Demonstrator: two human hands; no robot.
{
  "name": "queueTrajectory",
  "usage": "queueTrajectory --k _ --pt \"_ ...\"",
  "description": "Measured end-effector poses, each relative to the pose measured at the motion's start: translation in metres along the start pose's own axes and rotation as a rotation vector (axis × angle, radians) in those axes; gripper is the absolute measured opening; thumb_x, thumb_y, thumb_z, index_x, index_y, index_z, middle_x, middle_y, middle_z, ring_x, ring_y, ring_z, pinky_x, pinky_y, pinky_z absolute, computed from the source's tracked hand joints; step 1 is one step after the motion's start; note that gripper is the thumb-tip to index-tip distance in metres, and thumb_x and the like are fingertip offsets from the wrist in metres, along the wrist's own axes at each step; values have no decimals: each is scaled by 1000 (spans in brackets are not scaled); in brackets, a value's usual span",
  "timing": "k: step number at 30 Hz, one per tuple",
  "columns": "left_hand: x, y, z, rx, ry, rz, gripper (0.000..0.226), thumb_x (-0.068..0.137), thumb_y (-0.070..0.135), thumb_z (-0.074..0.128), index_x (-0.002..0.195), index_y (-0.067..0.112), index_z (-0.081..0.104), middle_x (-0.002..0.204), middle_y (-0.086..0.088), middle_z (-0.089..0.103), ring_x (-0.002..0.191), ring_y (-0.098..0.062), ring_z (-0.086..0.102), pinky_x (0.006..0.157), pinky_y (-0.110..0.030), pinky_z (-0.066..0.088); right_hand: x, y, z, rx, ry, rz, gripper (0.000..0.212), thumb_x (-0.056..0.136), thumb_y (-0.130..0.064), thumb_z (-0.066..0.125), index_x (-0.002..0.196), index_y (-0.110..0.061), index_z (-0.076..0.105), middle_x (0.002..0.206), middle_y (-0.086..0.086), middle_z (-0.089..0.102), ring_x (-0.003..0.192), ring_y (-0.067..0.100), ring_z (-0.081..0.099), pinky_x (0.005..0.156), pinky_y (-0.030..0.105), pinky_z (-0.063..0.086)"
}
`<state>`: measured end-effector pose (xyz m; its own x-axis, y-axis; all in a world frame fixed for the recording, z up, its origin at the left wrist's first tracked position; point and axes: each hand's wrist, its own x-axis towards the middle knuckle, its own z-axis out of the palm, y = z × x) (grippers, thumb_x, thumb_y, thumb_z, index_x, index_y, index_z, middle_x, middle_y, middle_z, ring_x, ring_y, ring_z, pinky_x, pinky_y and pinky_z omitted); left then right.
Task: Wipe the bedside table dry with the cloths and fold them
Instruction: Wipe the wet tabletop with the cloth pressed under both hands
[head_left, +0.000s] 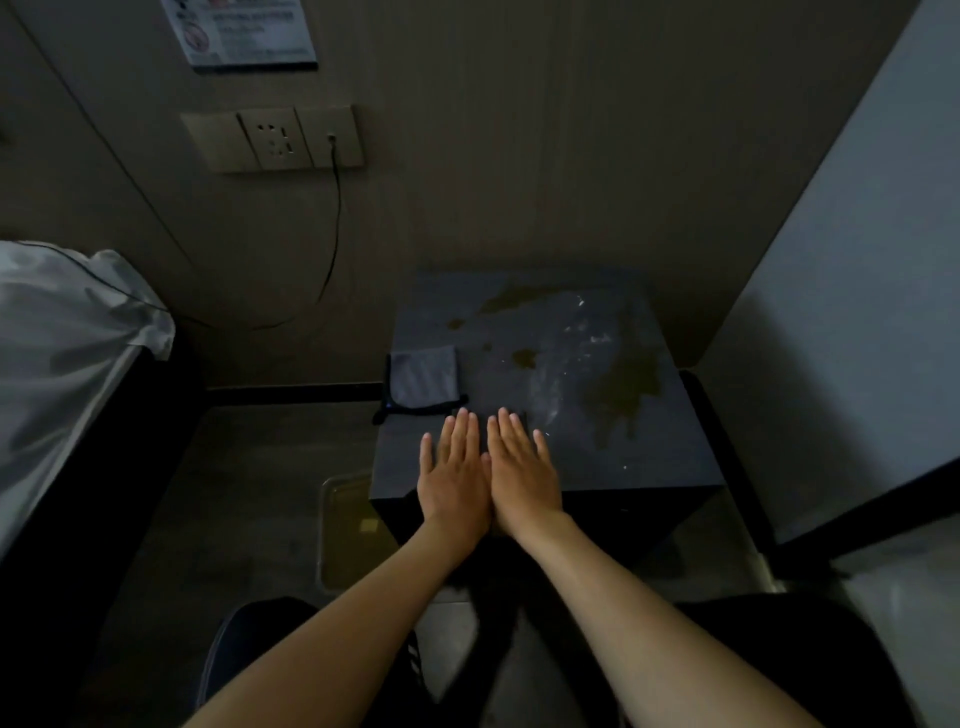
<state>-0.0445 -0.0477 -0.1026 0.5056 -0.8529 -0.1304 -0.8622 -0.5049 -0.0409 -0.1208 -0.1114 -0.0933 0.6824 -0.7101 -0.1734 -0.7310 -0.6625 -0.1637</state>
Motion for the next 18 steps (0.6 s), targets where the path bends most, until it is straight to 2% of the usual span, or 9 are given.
queueTrajectory --k 9,18 --pt "23 96 -11 25 -69 20 59 106 33 8 152 11 -24 160 -5 -30 147 -21 -26 119 -46 -14 -5 94 -19 9 -76 71 56 108 -32 12 157 -15 -9 165 2 -17 151 16 -16 122 41 -10" --pt "38 161 -20 1 -94 76 59 107 34 8 152 12 -22 161 -5 -27 148 -21 -24 122 -46 -10 -14 158 -27 49 -52 150 57 108 -33 16 158 -17 -6 166 3 -13 152 16 -13 122 43 -9"
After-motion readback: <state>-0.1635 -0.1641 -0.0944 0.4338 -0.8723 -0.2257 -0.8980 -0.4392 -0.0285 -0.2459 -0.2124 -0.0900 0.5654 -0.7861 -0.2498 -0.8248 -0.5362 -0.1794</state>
